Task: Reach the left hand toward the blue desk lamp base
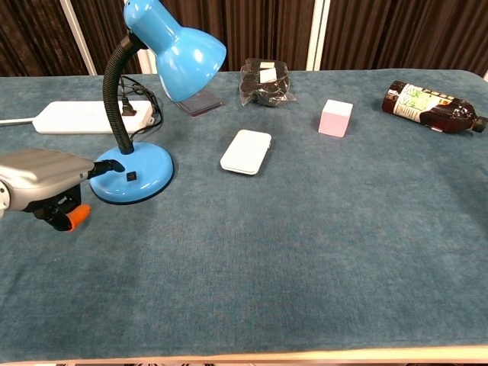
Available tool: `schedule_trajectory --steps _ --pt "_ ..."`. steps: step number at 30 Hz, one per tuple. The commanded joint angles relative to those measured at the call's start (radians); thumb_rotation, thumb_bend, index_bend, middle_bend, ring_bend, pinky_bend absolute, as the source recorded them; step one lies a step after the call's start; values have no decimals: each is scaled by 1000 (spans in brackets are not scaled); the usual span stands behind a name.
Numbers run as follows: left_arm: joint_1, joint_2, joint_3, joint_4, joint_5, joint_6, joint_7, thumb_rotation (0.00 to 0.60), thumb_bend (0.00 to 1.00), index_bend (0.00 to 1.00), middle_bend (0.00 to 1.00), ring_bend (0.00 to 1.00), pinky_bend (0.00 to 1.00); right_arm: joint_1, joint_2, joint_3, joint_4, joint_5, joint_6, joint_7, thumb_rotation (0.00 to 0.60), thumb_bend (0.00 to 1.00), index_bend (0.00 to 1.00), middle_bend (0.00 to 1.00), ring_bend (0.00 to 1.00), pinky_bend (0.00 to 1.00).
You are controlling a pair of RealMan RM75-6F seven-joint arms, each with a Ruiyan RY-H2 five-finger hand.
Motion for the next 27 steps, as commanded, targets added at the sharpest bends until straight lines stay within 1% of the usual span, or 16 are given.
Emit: schedule_trajectory --steps 1,17,27 --pt "-6 -5 4 5 -4 0 0 600 595 0 899 877 872 0 0 0 0 -1 1 0 600 250 0 0 0 0" --pt "-34 -37 20 35 -19 4 -11 600 597 0 898 877 872 0 1 0 -1 1 0 2 600 250 0 0 0 0" --pt "-39 -47 51 37 -27 7 -5 600 609 0 899 877 872 -1 1 1 -1 1 4 3 600 250 0 0 0 0"
